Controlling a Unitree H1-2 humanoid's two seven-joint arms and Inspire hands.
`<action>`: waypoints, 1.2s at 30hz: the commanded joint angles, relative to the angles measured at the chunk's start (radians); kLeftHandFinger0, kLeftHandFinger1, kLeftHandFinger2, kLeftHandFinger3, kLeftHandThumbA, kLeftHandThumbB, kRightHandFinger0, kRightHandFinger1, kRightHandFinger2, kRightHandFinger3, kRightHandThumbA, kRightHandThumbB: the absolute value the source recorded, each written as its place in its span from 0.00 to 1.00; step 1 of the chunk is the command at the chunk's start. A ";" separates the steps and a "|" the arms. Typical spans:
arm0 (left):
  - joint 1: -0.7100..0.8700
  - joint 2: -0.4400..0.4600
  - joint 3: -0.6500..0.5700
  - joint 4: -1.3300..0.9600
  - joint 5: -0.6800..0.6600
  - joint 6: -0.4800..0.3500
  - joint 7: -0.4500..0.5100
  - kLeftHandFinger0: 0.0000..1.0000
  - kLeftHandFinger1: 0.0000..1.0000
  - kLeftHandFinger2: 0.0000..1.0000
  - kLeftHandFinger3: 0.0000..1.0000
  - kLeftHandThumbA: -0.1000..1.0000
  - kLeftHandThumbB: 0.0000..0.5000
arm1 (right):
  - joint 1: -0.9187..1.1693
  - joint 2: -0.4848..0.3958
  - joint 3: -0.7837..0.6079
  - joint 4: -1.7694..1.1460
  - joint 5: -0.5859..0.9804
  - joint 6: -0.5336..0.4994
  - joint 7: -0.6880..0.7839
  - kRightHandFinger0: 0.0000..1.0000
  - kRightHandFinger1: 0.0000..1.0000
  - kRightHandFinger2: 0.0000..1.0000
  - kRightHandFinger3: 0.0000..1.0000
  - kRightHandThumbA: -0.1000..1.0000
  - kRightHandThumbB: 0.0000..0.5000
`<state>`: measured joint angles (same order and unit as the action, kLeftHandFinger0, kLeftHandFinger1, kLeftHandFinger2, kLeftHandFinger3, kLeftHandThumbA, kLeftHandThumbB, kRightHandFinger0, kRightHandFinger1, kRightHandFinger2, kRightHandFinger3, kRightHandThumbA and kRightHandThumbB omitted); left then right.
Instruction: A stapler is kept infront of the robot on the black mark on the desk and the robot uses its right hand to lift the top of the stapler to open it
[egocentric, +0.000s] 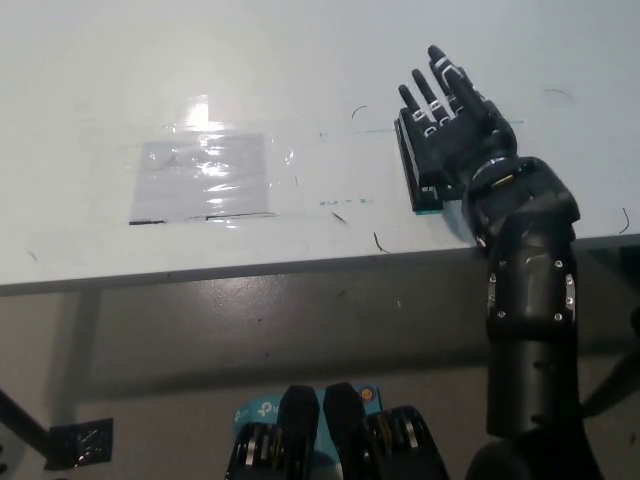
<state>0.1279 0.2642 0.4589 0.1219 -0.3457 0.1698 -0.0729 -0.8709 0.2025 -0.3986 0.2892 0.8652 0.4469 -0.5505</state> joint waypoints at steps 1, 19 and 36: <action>0.004 0.018 0.013 -0.029 -0.017 -0.020 -0.003 0.58 0.62 0.76 0.91 0.40 0.32 | 0.047 0.046 0.049 -0.039 -0.010 0.023 0.028 0.61 0.74 0.85 1.00 0.84 0.00; -0.001 0.021 0.015 -0.036 -0.021 -0.018 -0.005 0.58 0.60 0.74 0.90 0.41 0.35 | 0.273 0.092 0.217 -0.045 -0.009 0.023 0.051 0.65 0.77 0.91 1.00 0.88 0.00; 0.019 0.004 0.020 -0.029 -0.030 -0.042 -0.010 0.61 0.64 0.82 0.95 0.40 0.31 | 0.213 0.033 0.159 -0.044 0.004 0.023 0.051 0.68 0.81 0.90 1.00 0.89 0.00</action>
<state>0.1407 0.2588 0.4640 0.1177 -0.3480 0.1600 -0.0742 -0.5962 0.2336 -0.2312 0.2682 0.8629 0.4655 -0.5320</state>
